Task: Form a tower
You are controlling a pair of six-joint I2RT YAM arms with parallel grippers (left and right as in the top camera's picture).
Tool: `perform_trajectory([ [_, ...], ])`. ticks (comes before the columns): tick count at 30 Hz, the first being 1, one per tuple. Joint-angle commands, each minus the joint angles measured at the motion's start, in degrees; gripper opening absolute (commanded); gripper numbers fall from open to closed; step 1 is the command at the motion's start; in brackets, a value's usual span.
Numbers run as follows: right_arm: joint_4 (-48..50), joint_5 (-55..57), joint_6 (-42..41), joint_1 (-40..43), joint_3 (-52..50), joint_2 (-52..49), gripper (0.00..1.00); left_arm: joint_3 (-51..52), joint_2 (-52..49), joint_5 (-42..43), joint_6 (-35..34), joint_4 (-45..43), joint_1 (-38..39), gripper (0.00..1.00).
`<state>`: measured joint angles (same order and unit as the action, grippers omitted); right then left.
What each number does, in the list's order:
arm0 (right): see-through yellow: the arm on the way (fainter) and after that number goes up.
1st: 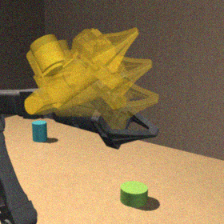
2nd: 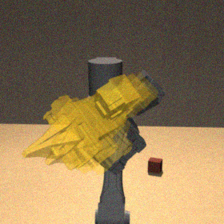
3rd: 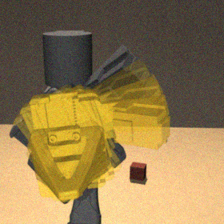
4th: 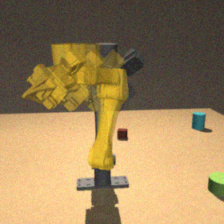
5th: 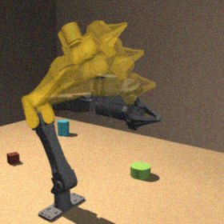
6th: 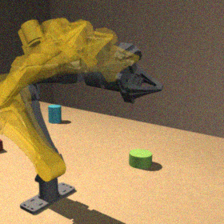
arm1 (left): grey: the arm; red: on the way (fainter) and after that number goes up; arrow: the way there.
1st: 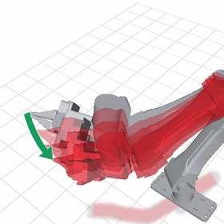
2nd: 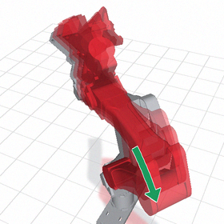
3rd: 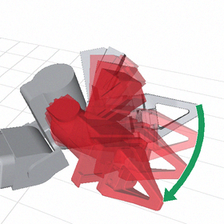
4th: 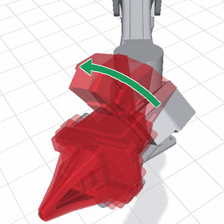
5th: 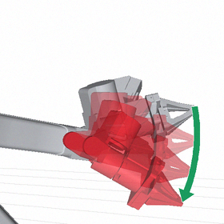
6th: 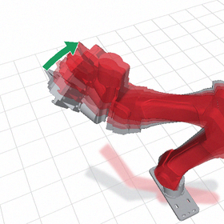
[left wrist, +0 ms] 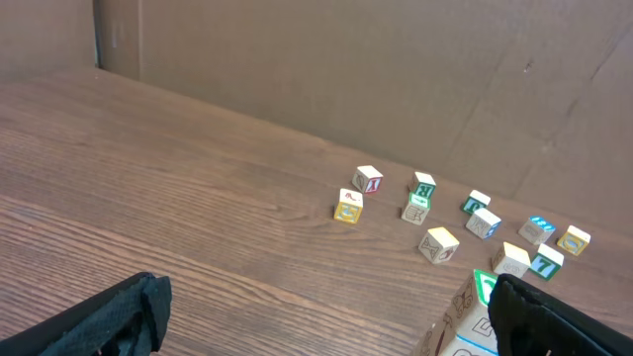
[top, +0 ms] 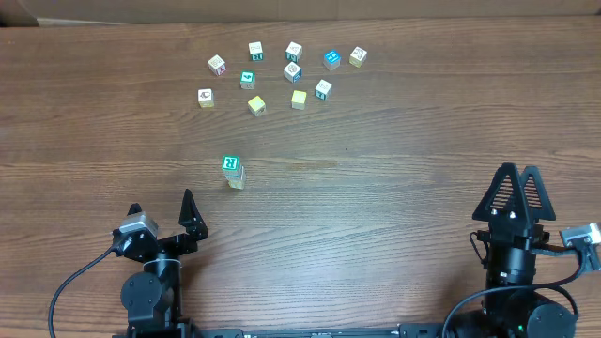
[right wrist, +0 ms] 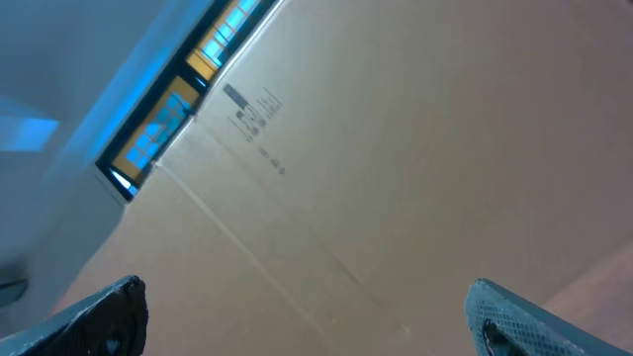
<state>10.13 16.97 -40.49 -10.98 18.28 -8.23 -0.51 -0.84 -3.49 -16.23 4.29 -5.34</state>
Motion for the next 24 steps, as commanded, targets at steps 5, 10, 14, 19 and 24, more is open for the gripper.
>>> perform_trajectory([
  [5,-0.1,0.5,0.1,-0.2,-9.6,6.6,1.00,0.2,0.6,0.1,-0.3,-0.2,-0.4,1.00],
  [10,3.6,0.5,0.1,0.1,-14.1,8.1,1.00,0.2,0.6,0.1,-0.3,-0.2,-0.4,0.99],
  [14,1.6,0.5,0.1,0.1,-14.2,8.1,1.00,0.2,0.6,0.1,-0.3,-0.2,-0.4,1.00],
  [19,0.5,0.5,0.1,0.1,-15.7,8.1,1.00,0.2,0.6,0.1,-0.3,-0.2,-0.4,1.00],
  [24,-1.8,0.5,0.1,0.1,-17.9,8.1,1.00,0.2,0.6,0.1,-0.3,-0.2,-0.4,0.99],
])
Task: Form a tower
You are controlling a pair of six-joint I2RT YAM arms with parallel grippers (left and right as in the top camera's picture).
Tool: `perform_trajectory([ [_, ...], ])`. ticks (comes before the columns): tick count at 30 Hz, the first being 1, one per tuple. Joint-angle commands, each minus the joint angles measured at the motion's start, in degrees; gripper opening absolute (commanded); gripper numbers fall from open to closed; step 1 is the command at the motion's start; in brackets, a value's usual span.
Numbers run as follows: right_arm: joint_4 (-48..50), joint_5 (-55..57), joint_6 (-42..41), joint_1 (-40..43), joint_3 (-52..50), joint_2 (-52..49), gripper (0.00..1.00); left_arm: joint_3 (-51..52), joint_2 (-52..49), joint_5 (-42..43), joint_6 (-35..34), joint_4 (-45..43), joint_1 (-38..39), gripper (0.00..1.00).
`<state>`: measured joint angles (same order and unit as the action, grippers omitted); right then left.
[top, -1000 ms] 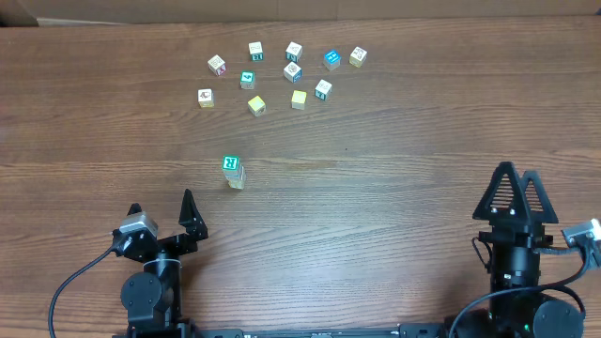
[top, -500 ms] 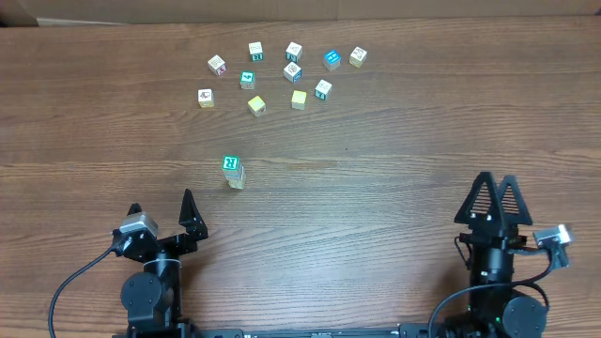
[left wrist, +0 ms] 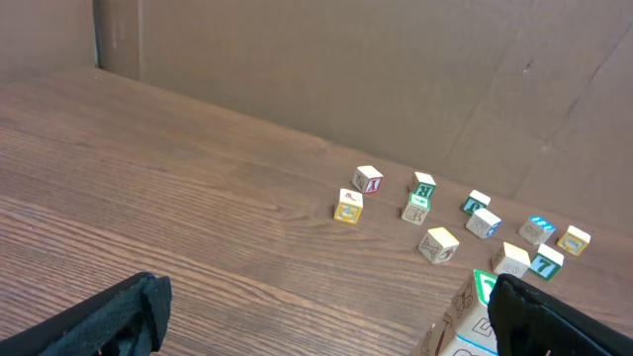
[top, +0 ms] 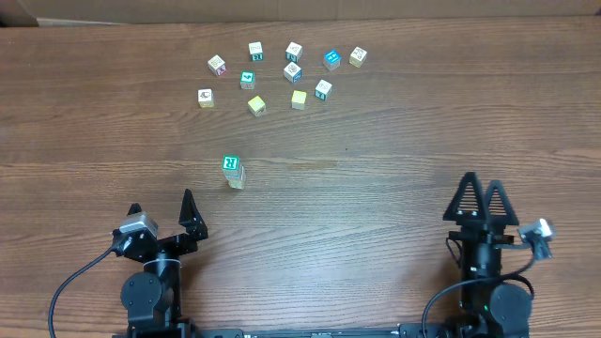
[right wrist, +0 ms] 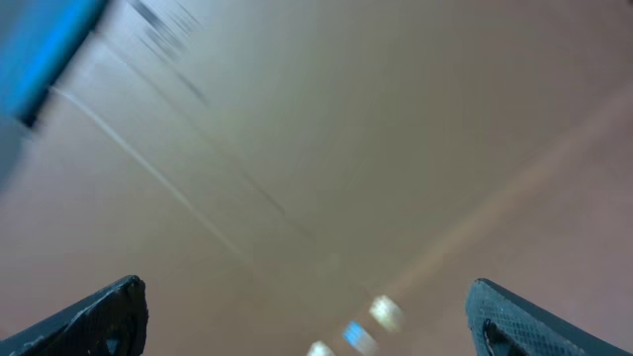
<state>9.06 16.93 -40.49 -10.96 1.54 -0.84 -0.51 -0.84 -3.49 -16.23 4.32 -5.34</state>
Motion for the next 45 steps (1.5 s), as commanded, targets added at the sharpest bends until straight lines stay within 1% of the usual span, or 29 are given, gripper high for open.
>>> perform_trajectory([
  [1,-0.8,0.6,0.1,0.0,-1.1,0.7,1.00,0.2,0.6,0.1,-0.3,-0.2,-0.4,1.00],
  [5,-1.5,0.6,0.1,0.3,-1.1,0.7,1.00,0.2,0.6,0.1,-0.3,-0.2,-0.4,1.00],
  [15,-12.1,0.6,0.1,0.5,-1.1,0.7,1.00,0.2,0.6,0.1,-0.3,-0.2,-0.4,1.00],
  [45,-12.2,0.6,0.1,0.8,-1.1,0.7,1.00,0.2,0.6,0.1,-0.3,-0.2,-0.4,0.99],
])
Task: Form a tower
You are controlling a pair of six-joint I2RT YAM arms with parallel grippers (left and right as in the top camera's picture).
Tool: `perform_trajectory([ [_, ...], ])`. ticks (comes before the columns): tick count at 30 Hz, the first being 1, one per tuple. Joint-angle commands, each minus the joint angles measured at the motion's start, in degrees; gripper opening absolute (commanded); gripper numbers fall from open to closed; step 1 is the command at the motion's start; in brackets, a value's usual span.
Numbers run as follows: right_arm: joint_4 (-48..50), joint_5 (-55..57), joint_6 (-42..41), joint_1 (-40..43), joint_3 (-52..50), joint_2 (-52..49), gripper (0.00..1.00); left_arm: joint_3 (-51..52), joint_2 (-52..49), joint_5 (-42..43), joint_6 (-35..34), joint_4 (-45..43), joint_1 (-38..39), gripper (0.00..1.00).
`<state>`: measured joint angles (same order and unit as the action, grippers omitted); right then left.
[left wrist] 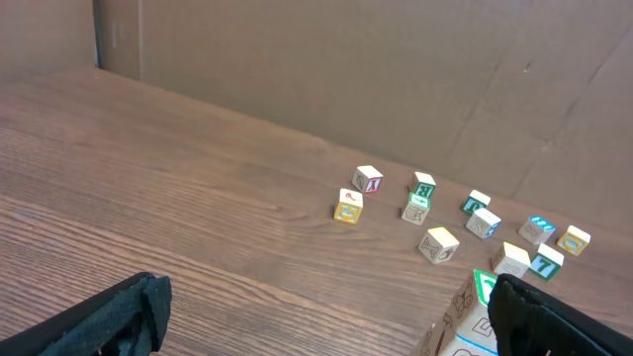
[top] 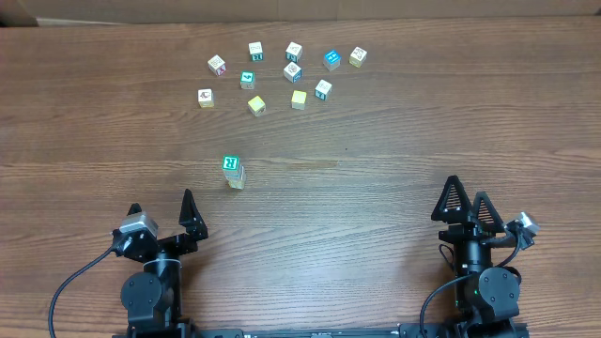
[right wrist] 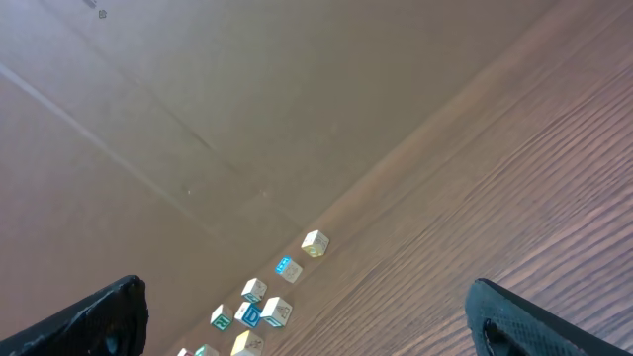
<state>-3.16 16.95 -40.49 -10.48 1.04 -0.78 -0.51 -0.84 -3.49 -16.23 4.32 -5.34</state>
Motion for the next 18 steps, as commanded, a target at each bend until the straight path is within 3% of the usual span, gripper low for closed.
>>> perform_trajectory([
  [1,0.0,0.6,0.1,0.3,-0.6,0.6,1.00,0.2,0.6,0.1,-0.3,-0.2,-0.4,0.99],
  [18,0.0,1.0,0.1,0.4,-0.6,0.6,1.00,0.2,0.6,0.1,-0.3,-0.2,-0.4,1.00],
])
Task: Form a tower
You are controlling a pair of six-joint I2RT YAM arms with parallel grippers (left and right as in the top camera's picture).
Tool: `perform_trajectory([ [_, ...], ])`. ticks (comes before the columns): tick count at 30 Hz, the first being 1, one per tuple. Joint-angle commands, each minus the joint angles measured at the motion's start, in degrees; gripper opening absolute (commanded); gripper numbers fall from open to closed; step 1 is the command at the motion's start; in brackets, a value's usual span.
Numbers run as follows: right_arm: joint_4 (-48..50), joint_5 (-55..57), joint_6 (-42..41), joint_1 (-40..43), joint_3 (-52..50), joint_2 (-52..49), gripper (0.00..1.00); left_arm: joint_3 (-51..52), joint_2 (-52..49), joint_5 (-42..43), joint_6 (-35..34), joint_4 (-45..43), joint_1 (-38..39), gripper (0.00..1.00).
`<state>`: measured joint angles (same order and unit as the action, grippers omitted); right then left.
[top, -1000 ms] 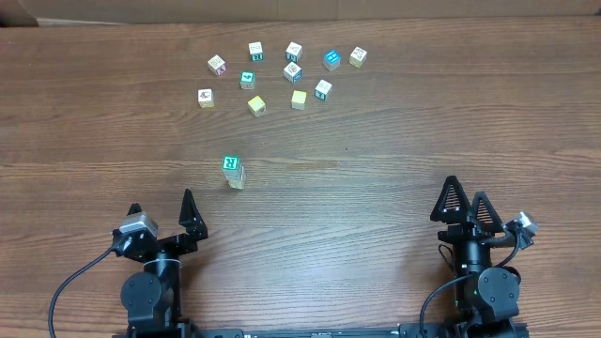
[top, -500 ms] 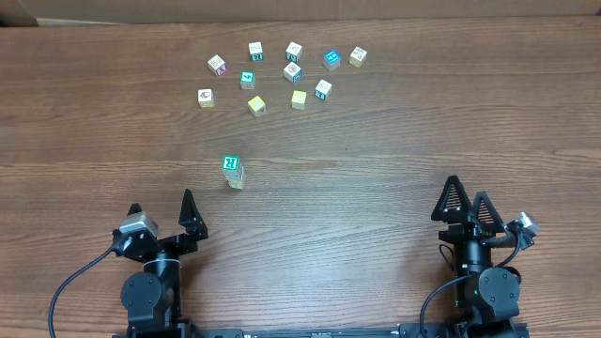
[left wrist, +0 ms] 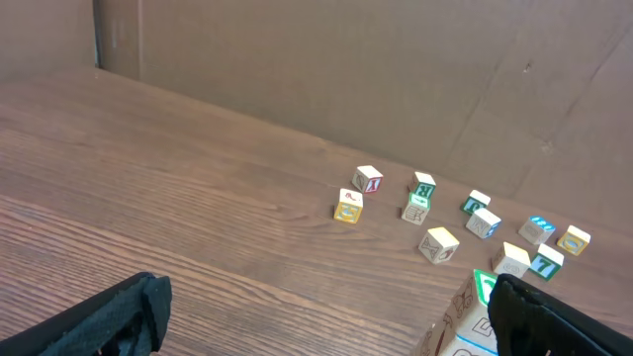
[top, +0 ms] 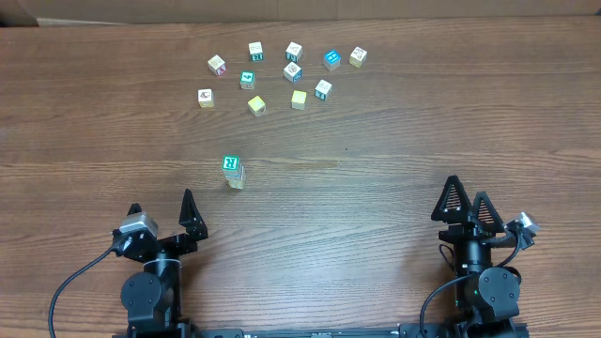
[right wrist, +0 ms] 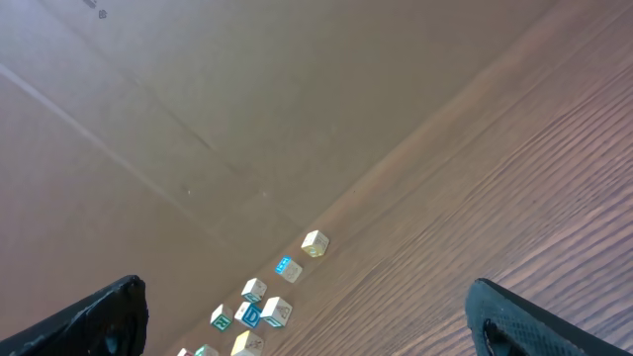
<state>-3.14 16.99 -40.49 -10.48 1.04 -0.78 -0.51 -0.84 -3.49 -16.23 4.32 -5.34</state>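
A short stack of letter blocks [top: 234,173] with a green-topped block uppermost stands on the wooden table, left of centre. In the left wrist view the stack [left wrist: 467,314] shows beside the right fingertip. Several loose blocks [top: 293,72] lie in a cluster at the back, and they also show in the right wrist view as loose blocks [right wrist: 267,311]. My left gripper [top: 161,208] rests open and empty at the front left, short of the stack. My right gripper [top: 468,203] rests open and empty at the front right.
The brown wooden table [top: 394,141] runs to a cardboard wall [left wrist: 346,69] behind the loose blocks. Both arm bases sit at the table's front edge.
At first my right gripper stood farther right with its camera facing the wall. Then it stood farther left and lower. By the last moment it rested at the front edge, viewing the table and blocks. The left arm and the stack stayed put throughout.
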Motion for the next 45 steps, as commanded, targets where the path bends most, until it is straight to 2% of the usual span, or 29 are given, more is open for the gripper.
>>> perform_trajectory([
  [1,0.0,1.0,0.1,0.4,-0.6,0.6,1.00,0.2,0.6,0.1,-0.3,-0.2,-0.4,0.99],
  [12,0.0,1.0,1.1,0.5,-0.6,0.6,1.00,0.2,0.6,0.1,-0.3,-0.2,-0.4,1.00],
  [15,-0.1,0.9,9.6,0.5,-0.6,0.6,1.00,0.2,0.6,0.1,-0.3,-0.2,-0.4,1.00],
  [20,-0.3,-3.5,32.4,0.5,-0.6,0.6,1.00,0.2,0.6,0.1,-0.3,-0.2,-0.4,1.00],
  [26,-0.4,-4.7,42.4,0.5,-0.6,0.6,1.00,0.2,0.6,0.1,-0.3,-0.2,-0.4,0.99],
  [45,-0.7,-6.8,42.4,0.5,-0.6,0.6,1.00,0.2,0.6,0.1,-0.3,-0.2,-0.4,1.00],
])
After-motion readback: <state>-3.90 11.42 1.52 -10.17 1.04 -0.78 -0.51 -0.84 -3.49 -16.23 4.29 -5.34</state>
